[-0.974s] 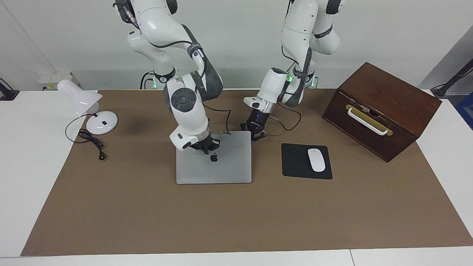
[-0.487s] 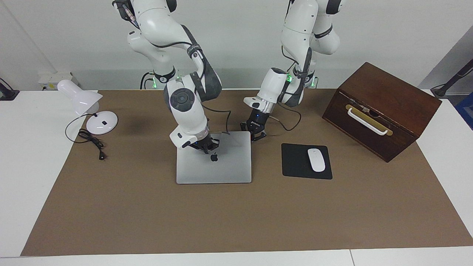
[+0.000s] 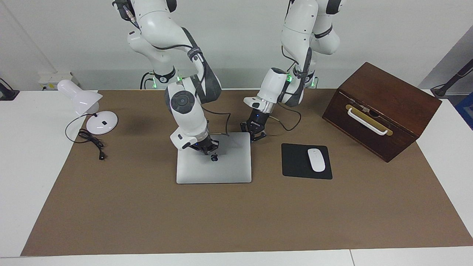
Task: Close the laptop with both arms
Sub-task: 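Push the laptop lid down toward the keyboard with the right gripper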
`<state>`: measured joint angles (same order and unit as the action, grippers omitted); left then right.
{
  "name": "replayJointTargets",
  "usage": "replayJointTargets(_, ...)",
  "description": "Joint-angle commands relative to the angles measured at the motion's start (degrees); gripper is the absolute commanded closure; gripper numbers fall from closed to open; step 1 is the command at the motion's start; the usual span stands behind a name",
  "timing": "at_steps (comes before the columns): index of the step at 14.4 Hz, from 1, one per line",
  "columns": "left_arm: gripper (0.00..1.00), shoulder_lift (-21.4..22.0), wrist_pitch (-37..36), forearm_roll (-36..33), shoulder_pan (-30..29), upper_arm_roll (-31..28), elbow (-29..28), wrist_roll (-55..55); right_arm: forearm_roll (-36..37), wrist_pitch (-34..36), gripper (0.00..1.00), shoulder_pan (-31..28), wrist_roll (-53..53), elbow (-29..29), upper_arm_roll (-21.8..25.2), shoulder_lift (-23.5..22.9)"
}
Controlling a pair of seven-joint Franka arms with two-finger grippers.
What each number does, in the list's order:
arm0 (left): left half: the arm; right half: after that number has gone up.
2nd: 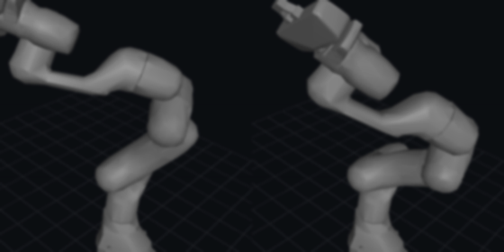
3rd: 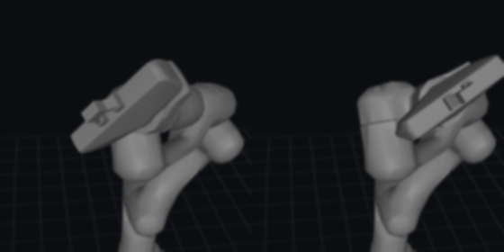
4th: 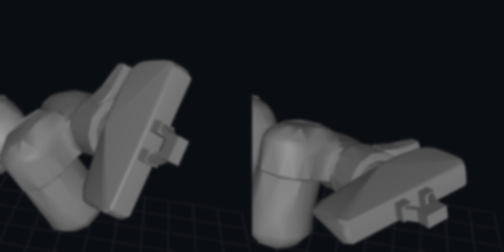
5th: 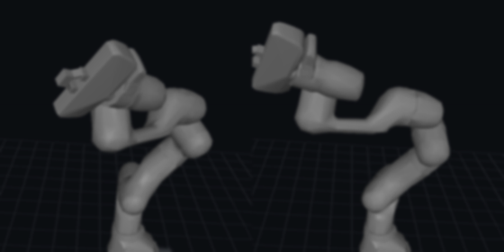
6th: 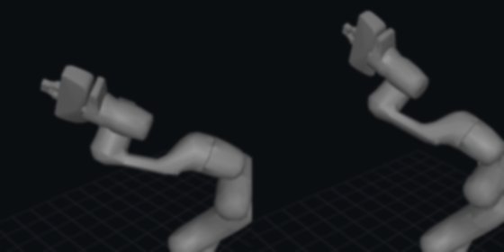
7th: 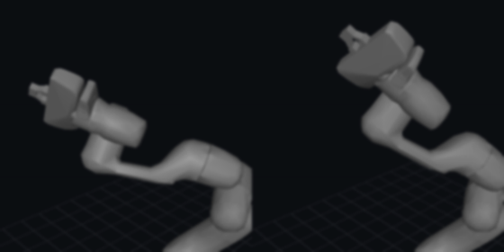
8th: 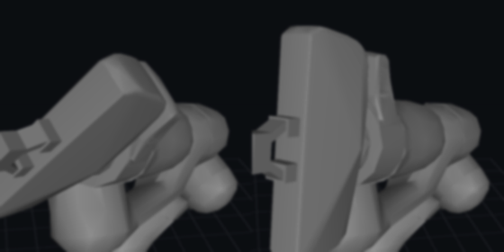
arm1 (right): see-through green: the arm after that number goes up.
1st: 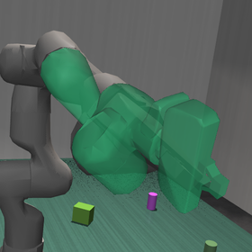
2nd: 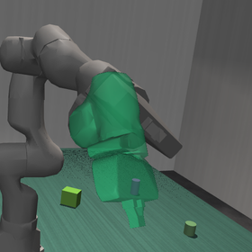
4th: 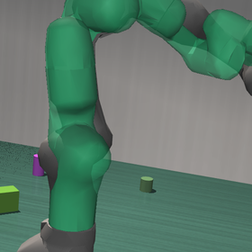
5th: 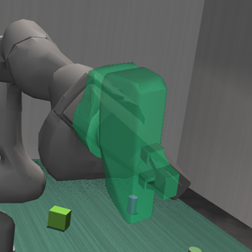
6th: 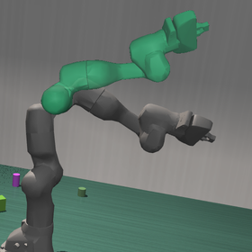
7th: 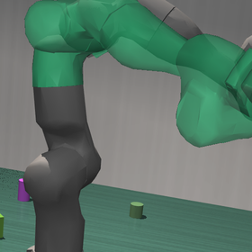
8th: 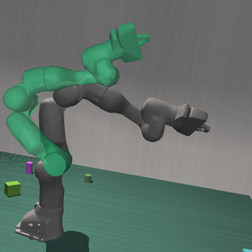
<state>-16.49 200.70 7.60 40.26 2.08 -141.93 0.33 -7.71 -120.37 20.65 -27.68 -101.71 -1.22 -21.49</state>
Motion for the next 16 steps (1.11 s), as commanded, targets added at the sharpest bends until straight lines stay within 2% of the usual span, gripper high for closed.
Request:
replayJointTargets(1,1.00,-1.00,-0.05,-0.04,-1.23,-0.41,-1.95,1.43,-1.17,-1.97,1.00,-0.26,-0.35,-2.44,-0.36,1.27)
replayJointTargets(6,1.00,-1.00,-0.05,-0.04,-1.41,-0.41,-1.95,1.43,-1.17,-1.97,1.00,-0.17,-0.35,-2.53,-0.36,1.27)
replayJointTargets(9,1.00,-1.00,-0.13,-0.04,-1.58,-0.41,-1.95,1.34,-1.25,0.65,1.00,-0.17,-1.14,-0.61,-0.45,1.53)
replayJointTargets(12,1.00,-1.00,-0.13,-0.04,-2.02,-0.41,-1.95,1.34,-1.17,7.32,1.00,-0.17,-8.24,6.41,-2.03,1.89)
replayJointTargets(16,1.00,-1.00,-0.13,-0.04,-2.02,-0.41,-1.95,1.25,0.06,23.91,1.00,-1.22,-8.53,21.25,-1.33,2.59)
